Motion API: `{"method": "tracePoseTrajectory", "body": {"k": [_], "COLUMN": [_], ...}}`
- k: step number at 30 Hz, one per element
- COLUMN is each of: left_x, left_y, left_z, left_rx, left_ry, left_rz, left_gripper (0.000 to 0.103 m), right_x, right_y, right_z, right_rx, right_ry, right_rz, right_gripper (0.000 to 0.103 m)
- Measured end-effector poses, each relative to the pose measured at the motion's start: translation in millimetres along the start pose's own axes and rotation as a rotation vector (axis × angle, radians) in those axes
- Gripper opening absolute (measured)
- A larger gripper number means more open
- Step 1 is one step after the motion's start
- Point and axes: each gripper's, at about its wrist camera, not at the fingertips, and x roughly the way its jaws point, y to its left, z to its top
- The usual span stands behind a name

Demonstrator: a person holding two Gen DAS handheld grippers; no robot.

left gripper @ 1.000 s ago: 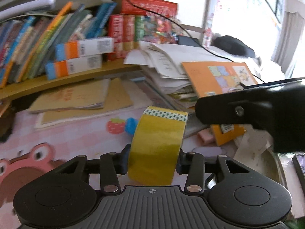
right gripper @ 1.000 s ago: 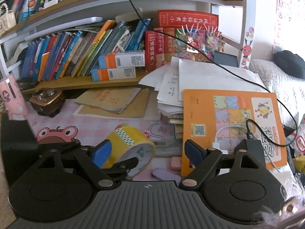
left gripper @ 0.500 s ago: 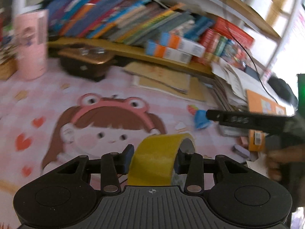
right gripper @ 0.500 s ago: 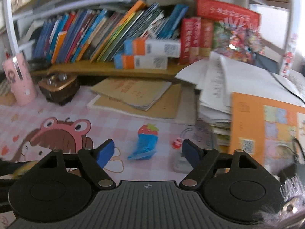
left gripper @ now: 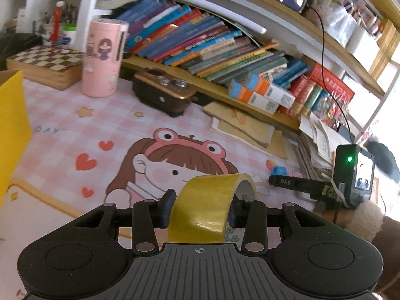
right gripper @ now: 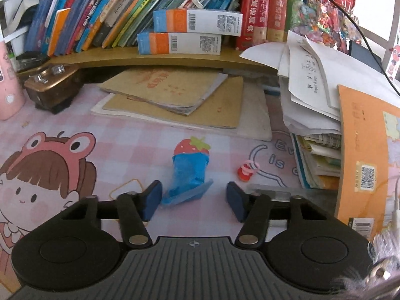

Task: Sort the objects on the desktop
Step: 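Close the left tool on the yellow tape roll while the right tool grasps the blue item, then lift the tape roll and blue item and carry them toward the yellow box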

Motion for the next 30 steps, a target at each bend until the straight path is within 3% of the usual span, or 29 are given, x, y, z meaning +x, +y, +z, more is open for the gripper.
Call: {"method": "tracePoseTrajectory", "body": {"k": [2,5,21,30], "left_x": [-8,-18,-70,-118], "left_y": [2,3,15,46], "left_z": [0,-2,-17,-39], "left_rx": [-0.007,0.001,-0.031,-0.080], "left_ry": [-0.015,-0.039,-0.107,-0.129], "left_rz": [0.011,0.026,0.017,0.019], "left_gripper": [0.039,0.039,0.039,0.039], "right_x": [0,-3,-102,-171], "right_y": [1,3,53,101], "right_z": [1,3,-16,-48], "right_rx": [0.003,0.003,-0.051,-0.108], "right_ry": [-0.001,0.017,-0.009,-0.020], "right_rz": [0.009,0.031,0.250,0.351], "right_gripper": [0.029,0.025,0.025,0.025]}}
